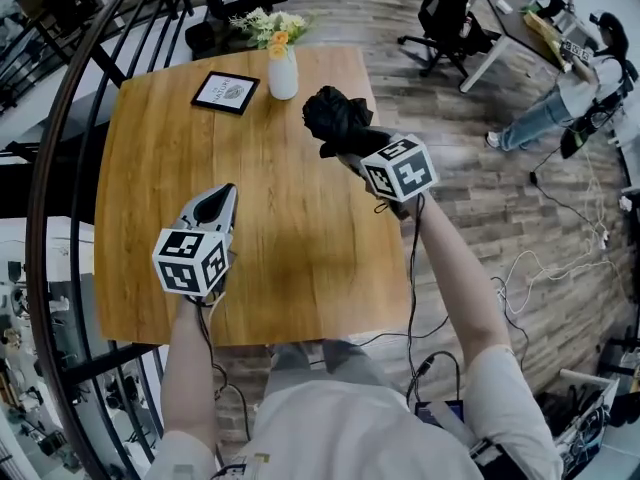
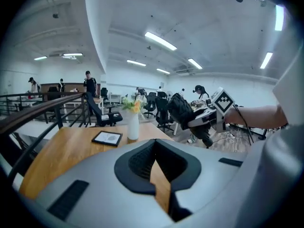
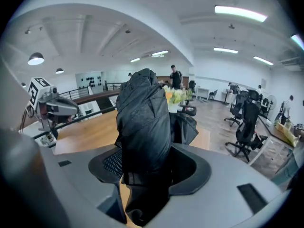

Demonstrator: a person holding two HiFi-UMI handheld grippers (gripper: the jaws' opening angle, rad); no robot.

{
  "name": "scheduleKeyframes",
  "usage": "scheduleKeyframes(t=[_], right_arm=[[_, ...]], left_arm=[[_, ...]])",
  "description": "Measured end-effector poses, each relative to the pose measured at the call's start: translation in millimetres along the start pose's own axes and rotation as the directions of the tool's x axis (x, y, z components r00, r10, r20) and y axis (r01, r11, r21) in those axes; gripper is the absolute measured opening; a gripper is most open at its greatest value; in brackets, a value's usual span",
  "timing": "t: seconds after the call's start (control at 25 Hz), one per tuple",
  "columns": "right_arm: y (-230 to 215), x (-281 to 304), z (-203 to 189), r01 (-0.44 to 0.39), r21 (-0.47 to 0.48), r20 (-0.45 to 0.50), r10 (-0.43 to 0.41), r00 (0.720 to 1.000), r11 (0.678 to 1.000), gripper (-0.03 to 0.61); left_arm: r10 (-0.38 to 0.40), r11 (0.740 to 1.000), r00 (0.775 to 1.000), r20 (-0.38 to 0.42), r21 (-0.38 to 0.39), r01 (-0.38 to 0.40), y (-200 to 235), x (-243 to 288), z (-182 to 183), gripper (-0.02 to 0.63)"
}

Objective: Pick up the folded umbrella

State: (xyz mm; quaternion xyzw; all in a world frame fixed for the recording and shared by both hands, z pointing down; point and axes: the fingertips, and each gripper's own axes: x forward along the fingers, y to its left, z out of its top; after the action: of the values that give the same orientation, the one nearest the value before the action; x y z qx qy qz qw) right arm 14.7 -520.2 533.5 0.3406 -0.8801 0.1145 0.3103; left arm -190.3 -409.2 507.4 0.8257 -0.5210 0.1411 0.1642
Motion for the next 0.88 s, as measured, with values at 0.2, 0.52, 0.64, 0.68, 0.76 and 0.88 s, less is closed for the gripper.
scheduleKeyframes(t=[0.2, 0.52, 0.64, 0.68, 0.76, 0.88], right_arm=[[11, -82, 87, 0.034, 0.006, 0.21, -0.035, 0.977, 0.999, 0.278], [41, -206, 179, 0.07, 0.088, 0.463, -0.103, 0.88, 0.994, 0.282], [47, -247, 192, 0.125, 0.08, 0.53, -0.149, 0.835, 0.989, 0.282], [48, -260, 193, 0.135, 0.083, 0.552, -0.158, 0.818, 0.987, 0.282], [55, -283, 195, 0.14, 0.092, 0.594, -0.167, 0.787, 0.986, 0.283], [73, -315, 195, 0.168, 0.08, 0.637, -0.18, 0.75, 0.983, 0.284]], left_arm=[[0.015, 0.998, 0.993, 0.121, 0.053, -0.022, -3, -34, 73, 0.015], [0.004, 0.981, 0.955, 0.298, 0.186, -0.062, -26, -106, 179, 0.015], [-0.028, 0.972, 0.938, 0.346, 0.227, -0.055, -43, -125, 206, 0.015], [-0.038, 0.969, 0.933, 0.359, 0.24, -0.052, -48, -130, 213, 0.015], [-0.059, 0.966, 0.921, 0.385, 0.255, -0.045, -58, -141, 225, 0.015], [-0.072, 0.961, 0.897, 0.436, 0.271, -0.054, -71, -164, 239, 0.015]])
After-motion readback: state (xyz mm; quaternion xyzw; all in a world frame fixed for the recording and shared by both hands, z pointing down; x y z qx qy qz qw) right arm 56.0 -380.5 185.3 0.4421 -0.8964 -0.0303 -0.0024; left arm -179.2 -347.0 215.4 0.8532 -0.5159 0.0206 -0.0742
